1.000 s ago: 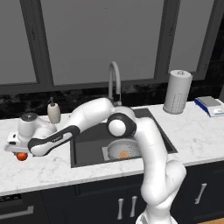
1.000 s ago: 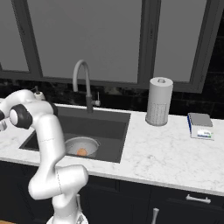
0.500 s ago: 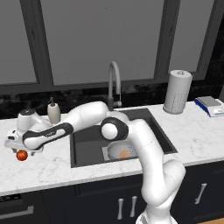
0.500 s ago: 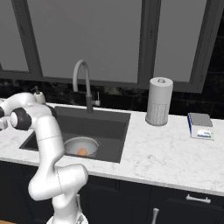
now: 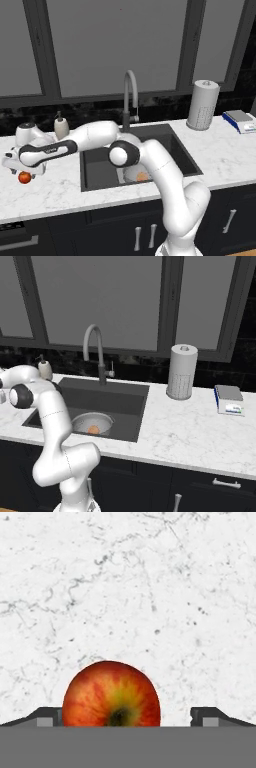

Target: Put the colander in the sink, put the peach, apple in the colander, and turn on the sink faucet and pour water over the colander.

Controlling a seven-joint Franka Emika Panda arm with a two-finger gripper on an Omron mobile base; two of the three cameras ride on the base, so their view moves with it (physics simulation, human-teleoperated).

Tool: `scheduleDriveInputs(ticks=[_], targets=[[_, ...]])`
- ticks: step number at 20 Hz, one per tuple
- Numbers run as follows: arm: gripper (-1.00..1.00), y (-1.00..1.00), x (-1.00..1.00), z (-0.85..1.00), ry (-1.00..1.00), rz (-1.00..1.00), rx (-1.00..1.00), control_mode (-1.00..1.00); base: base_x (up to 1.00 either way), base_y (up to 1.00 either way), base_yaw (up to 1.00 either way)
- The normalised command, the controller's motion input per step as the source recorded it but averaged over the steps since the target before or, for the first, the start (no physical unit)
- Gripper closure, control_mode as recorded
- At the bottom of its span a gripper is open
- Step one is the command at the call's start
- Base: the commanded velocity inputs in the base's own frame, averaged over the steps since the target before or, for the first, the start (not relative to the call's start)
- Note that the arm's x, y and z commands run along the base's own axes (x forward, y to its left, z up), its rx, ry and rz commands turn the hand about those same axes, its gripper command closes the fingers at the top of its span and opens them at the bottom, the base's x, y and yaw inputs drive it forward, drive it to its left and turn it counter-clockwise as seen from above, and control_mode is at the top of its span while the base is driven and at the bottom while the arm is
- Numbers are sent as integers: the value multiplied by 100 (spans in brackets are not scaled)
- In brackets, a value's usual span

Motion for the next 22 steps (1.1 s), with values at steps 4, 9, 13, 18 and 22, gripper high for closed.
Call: scheduleDriveInputs(ticks=[4,9,13,18,22], targets=[[-100,1,0,-3,5,-10,-4,-100,0,0,0],[-100,0,-6,-8,1,-9,-6,-100,0,0,0],[-100,0,-21,-11,0,-8,-6,-100,0,0,0],[-100,0,-21,-18,0,-11,-4,-100,0,0,0],[100,-1,-2,-20,0,-10,-8,-100,0,0,0]])
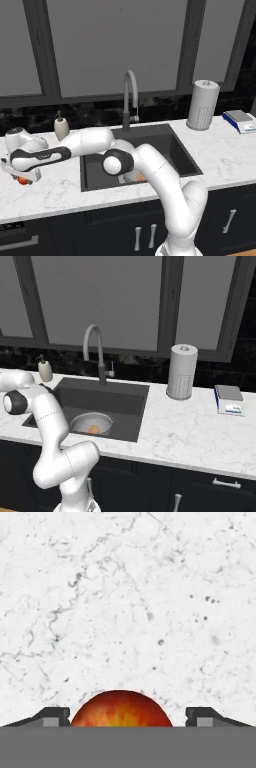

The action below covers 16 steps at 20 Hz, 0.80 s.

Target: Put the colander in the sink, put the peach, apple in the colander, and turn on the sink faucet and pour water over the colander.

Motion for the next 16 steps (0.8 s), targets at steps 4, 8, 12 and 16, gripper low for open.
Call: scheduleDriveInputs(ticks=[4,8,12,16], targets=[[100,-8,0,-11,0,-2,-14,-100,0,0,0],[100,-10,0,-11,0,0,-14,-100,0,0,0],[100,-30,-8,7,-1,0,-6,-100,0,0,0],[100,-62,-23,27,0,0,0,-100,0,0,0]])
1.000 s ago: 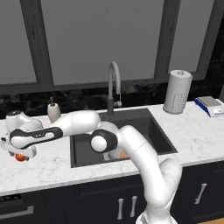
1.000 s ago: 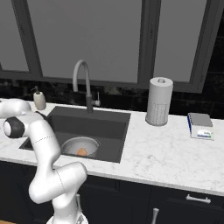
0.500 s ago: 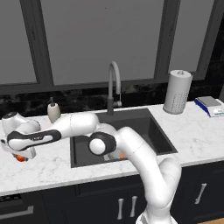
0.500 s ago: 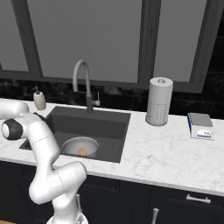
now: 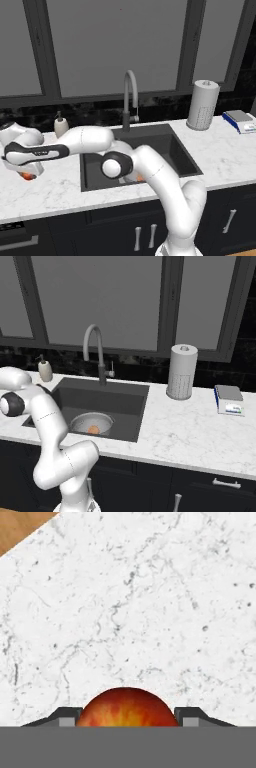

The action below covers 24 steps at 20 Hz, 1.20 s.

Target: Put the colander in the sink, put the peach, apple in the colander, and turn on the sink faucet and pour water over the colander.

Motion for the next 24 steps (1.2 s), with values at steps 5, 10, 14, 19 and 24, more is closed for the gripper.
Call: scheduleDriveInputs(ticks=[5,10,14,19,24], targets=[[100,-81,-31,23,-3,0,0,-100,0,0,0],[100,-97,-37,8,-12,0,0,-100,0,0,0],[100,-100,-31,0,-14,0,0,-100,0,0,0],[100,-100,-27,2,-20,0,1,-100,0,0,0],[100,-99,-4,24,-4,0,7,-100,0,0,0]])
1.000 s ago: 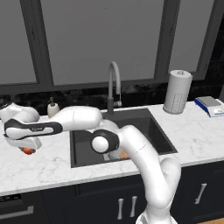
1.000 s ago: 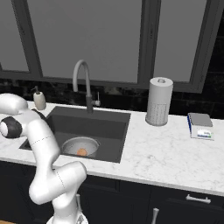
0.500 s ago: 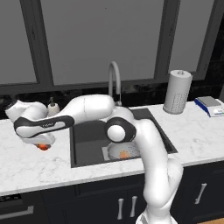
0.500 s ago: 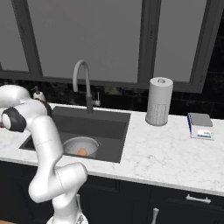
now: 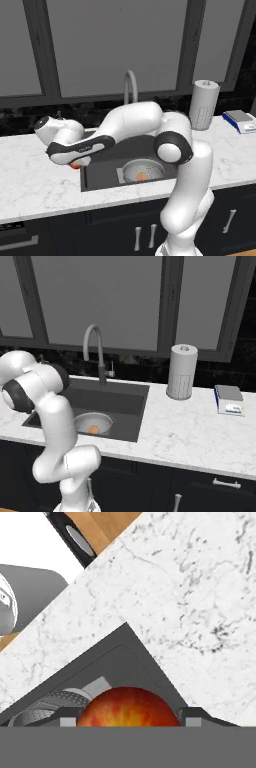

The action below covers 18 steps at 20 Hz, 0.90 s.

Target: Put the colander in the sink, put the peach, apple in the colander, and turn on the sink faucet and pour water over the colander.

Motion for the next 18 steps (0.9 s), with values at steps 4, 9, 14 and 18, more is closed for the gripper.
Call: scheduleDriveInputs(ticks=[4,9,14,18], targets=[[100,-91,4,27,18,-5,0,-100,0,0,0],[100,-86,10,7,22,-1,-3,-100,0,0,0],[100,-85,2,0,6,3,-6,-100,0,0,0],[100,-83,-23,0,1,19,0,-100,0,0,0]])
